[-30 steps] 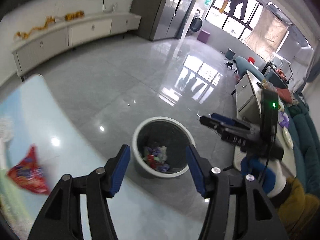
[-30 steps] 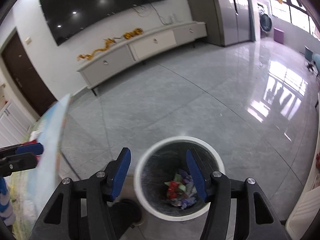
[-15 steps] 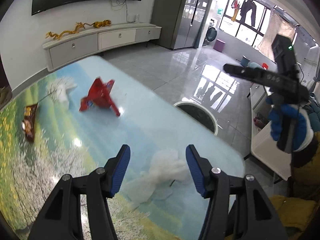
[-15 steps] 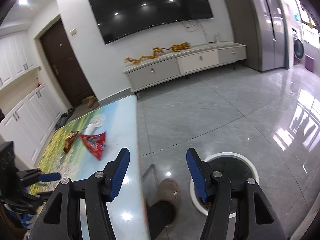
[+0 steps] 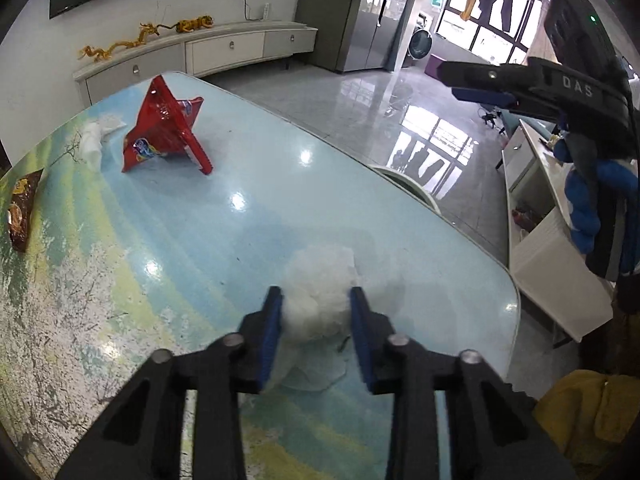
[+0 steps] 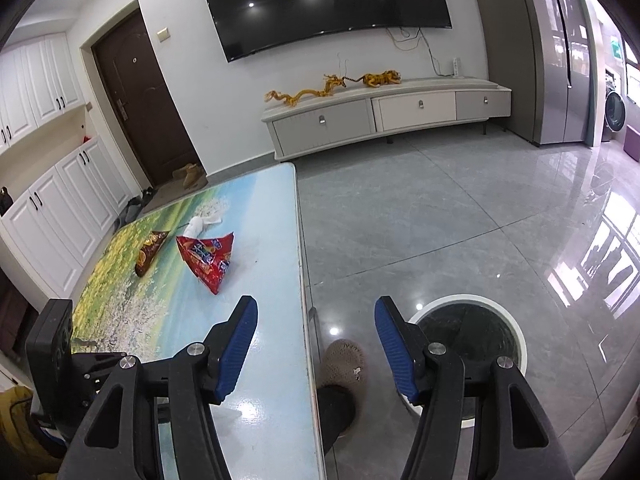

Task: Collect trash
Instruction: 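Grasp the white tissue with the left tool while the right tool grasps the red chip bag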

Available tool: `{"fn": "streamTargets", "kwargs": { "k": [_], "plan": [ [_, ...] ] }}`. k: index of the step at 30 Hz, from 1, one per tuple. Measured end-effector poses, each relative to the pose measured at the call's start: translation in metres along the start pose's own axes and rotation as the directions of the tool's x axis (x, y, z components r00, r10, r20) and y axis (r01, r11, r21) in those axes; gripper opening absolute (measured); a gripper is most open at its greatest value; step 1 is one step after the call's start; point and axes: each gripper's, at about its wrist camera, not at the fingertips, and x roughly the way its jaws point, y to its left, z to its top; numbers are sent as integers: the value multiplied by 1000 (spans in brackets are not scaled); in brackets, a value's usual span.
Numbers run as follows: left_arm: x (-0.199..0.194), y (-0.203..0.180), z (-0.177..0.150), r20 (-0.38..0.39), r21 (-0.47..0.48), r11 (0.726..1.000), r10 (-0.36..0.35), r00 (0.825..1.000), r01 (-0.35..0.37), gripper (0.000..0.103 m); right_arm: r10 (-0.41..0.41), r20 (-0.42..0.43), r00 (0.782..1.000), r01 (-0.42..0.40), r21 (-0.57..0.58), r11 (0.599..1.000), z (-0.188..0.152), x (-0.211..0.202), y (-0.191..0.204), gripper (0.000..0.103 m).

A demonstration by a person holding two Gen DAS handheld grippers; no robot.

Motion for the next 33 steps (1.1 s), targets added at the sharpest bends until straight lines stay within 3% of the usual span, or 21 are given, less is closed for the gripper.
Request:
{"fn": "streamTargets", "kwargs": {
  "k": [4, 15, 21, 23, 28, 32, 33],
  "plan": [
    [-5, 9, -7, 21, -47, 999, -19, 1000, 20, 16, 12, -37, 999, -13, -24, 1000, 0, 17, 10, 59],
    [-48, 62, -28, 118, -224, 974, 43, 992, -16, 15, 102, -140, 985, -123, -154, 980, 19, 83, 75, 62],
    [-60, 91, -42, 129, -312, 950, 73, 989, -30, 15, 146, -125, 981, -175, -257, 951, 33, 110, 123, 61],
    [-64, 99, -44, 133, -331, 943, 77, 988, -29, 15, 151, -122, 981, -180, -284, 942, 35, 118, 136, 50],
    [-68, 106, -49, 140, -355, 935, 81, 987, -26, 15, 96, -99, 990, -126, -353, 927, 34, 135, 159, 34],
    [-73, 106, -52, 147, -367, 930, 82, 986, -22, 15, 57, -108, 992, -93, -363, 927, 35, 146, 161, 10],
    [-77, 106, -54, 150, -371, 929, 84, 985, -22, 15, 59, -111, 992, -95, -360, 928, 35, 146, 159, 8]
  ]
}}
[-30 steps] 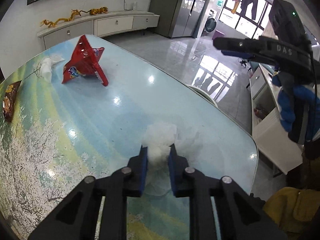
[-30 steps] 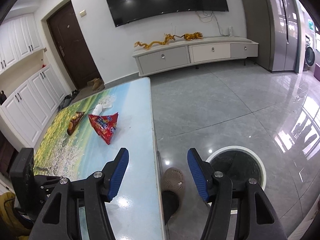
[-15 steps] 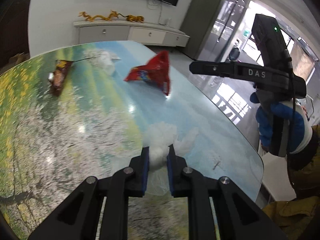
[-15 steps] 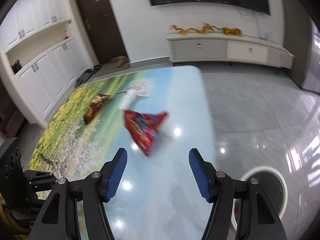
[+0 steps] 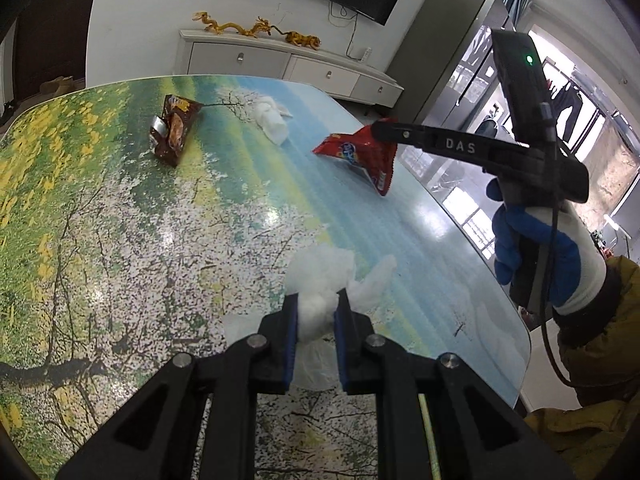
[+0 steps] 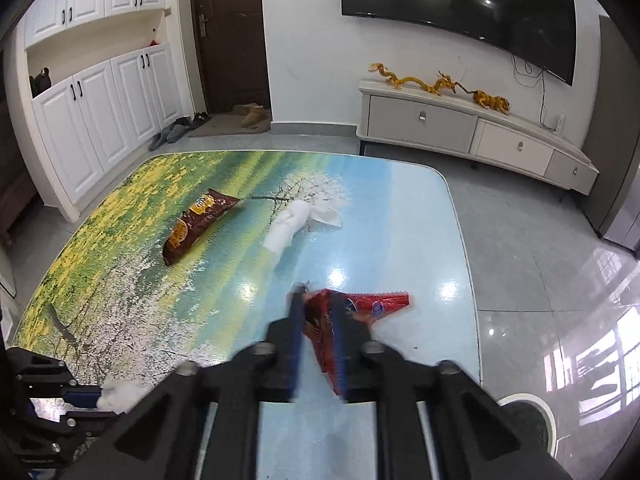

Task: Collect trash
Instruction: 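Grasp the white tissue with the left tool while the right tool grasps the red chip bag, then carry the tissue and red chip bag over the bin and open both tools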

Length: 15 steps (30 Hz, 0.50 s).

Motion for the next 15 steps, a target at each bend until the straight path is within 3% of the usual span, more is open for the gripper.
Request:
{"fn": "streamTargets", "kwargs": {
  "k": [15],
  "plan": [
    [-55, -2, -14, 85, -56, 993, 104, 991, -99, 15, 159, 115, 981, -158, -12, 987, -12, -81, 13, 7]
  ]
}}
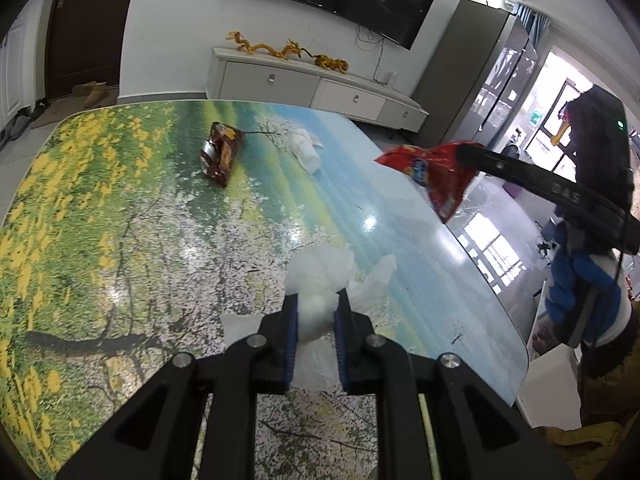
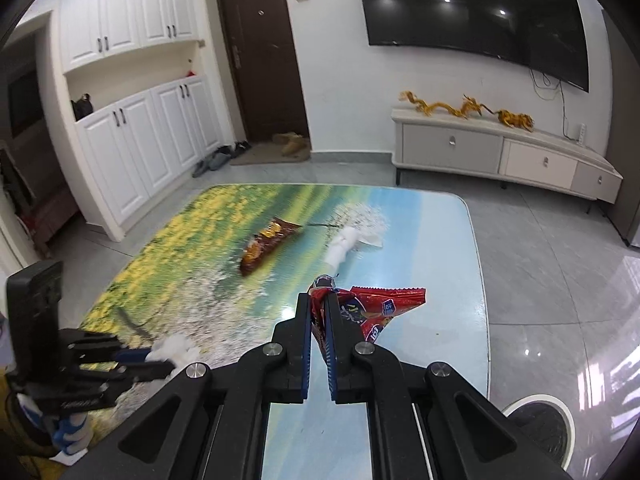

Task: Collect trash
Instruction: 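Carry the tissue and red chip bag over the bin and open both tools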

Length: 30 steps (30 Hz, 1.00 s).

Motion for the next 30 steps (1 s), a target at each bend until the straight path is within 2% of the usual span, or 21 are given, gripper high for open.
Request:
{"fn": "streamTargets", "kwargs": {
  "k": [5, 13, 20, 26, 30],
  "plan": [
    [-6, -11, 9, 5, 5, 1000, 26, 1000, -26, 15, -11, 32, 999, 10, 6, 1000, -7, -28, -5, 7],
    [21, -67, 47, -38, 103, 995, 0, 999, 4, 15, -84, 93, 992, 72, 122, 990, -34, -77, -61, 7],
    [91, -162, 81, -147, 213, 973, -60, 987, 91, 15, -197, 96, 976, 160, 298, 941, -78, -107, -137, 7],
    [165, -249, 97, -253, 258, 948, -121, 960, 188, 16, -278, 47, 959, 229, 448, 864, -121, -114, -201, 7],
    [215, -299, 99, -313, 298, 928, -124, 942, 221, 16, -304, 6, 953, 258, 512, 820, -144, -107, -236, 7]
  ]
}}
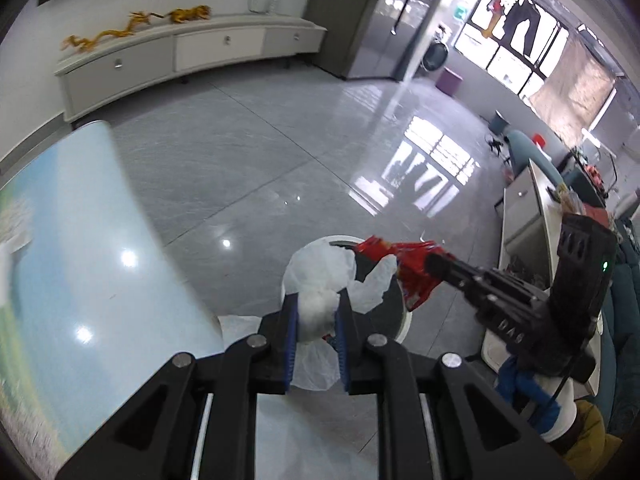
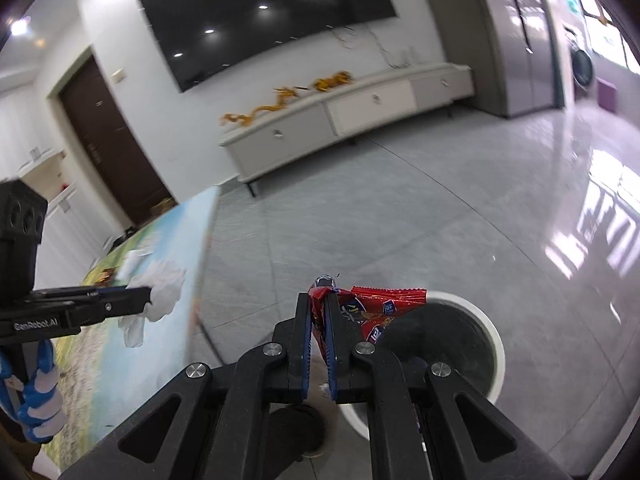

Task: Collect trash
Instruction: 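Carry the tissue and red chip bag over the bin and open both tools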

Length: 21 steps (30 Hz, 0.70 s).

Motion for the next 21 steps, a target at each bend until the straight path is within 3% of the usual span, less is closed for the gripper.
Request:
{"fn": "streamTargets", "kwargs": {
  "k": [8, 9, 11, 12, 14, 21],
  "plan": [
    [92, -34, 35, -105, 8, 999, -43, 994, 44, 19, -61, -81, 995, 71, 118, 991, -17, 39, -67, 10],
    [100, -37, 38, -115, -1, 999, -54, 992, 54, 24, -67, -88, 994, 78, 124, 989, -17, 42, -71, 13],
    [113, -38, 41, -126, -18, 997, -75, 989, 74, 50, -86, -105, 991, 101, 142, 985, -20, 46, -83, 28],
    [114, -37, 41, -122, -23, 997, -80, 989, 78, 55, -93, -108, 990, 108, 146, 983, -21, 46, -87, 36],
    [115, -38, 42, -114, -28, 996, -90, 989, 88, 57, -103, -111, 988, 120, 153, 981, -23, 43, -91, 42],
    [72, -30, 31, -51, -17, 996, -85, 995, 84, 57, -128, -89, 988, 141, 161, 977, -24, 21, -88, 42]
  ]
}}
